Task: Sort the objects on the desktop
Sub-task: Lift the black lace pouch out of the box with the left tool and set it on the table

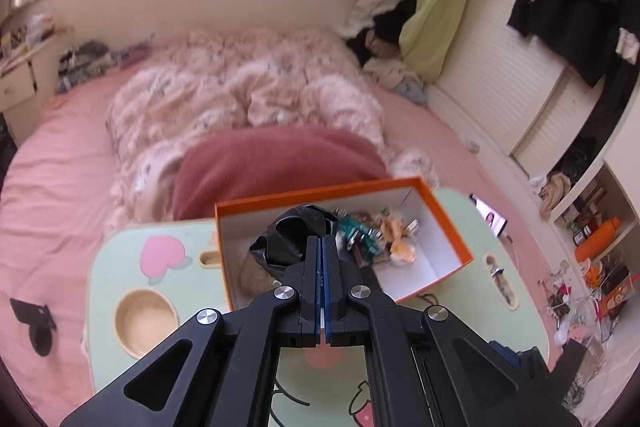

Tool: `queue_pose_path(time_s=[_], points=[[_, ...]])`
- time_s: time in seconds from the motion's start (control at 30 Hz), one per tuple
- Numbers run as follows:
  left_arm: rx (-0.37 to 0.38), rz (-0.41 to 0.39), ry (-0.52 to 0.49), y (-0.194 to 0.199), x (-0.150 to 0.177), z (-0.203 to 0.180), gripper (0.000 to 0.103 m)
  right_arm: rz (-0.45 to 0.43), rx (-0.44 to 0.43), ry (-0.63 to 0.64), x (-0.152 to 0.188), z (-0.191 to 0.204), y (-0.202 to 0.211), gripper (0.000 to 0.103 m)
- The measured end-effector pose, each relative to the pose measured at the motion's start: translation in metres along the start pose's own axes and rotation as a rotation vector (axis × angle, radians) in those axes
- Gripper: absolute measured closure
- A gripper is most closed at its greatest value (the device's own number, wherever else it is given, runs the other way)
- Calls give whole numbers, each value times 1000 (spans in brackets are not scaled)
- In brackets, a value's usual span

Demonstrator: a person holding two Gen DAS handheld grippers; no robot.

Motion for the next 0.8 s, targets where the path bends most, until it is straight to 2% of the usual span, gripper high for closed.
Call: queue_pose_path(time_s=[0.07, 0.17, 0.33, 0.47, 0.53, 0.57, 0.6, 0.67, 0.73, 0.8], points=[[11, -66, -8, 26, -10, -8, 102, 0, 1, 0, 1, 0, 0, 1], [76, -96, -3, 48, -2, -23, 102, -1, 1, -1, 0, 0, 0, 1], [154, -12, 15, 35, 60, -39, 102, 0, 2, -2, 0, 0, 0, 1], [137, 22, 40, 2, 106, -38, 101, 0, 3, -2, 0, 0, 1, 1], [139, -20, 107, 0, 110, -29, 87, 0, 2, -3, 0, 0, 1, 1], [131, -45, 128, 5, 111, -25, 65, -1, 3, -3, 0, 0, 1, 1], [113, -72, 127, 11, 113, -21, 35, -1, 4, -3, 0, 0, 2, 1], [85, -110, 70, 25, 118, -20, 11, 0, 5, -4, 0, -1, 2, 1], [50, -107, 1, 33, 131, -22, 11, 0, 5, -3, 1, -1, 0, 1], [37, -69, -45, 32, 150, -28, 10, -1, 6, -4, 1, -1, 0, 1]])
Point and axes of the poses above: each gripper's, at about its wrist camera, not at the fingertips, and y roughly against the way its jaws point, z to its left, x to its underside, the point moved 9 cm from there along -y, roughly the way its jaws point, and after that the axes turned 8 degrees about -z, right-handed, at the moved point
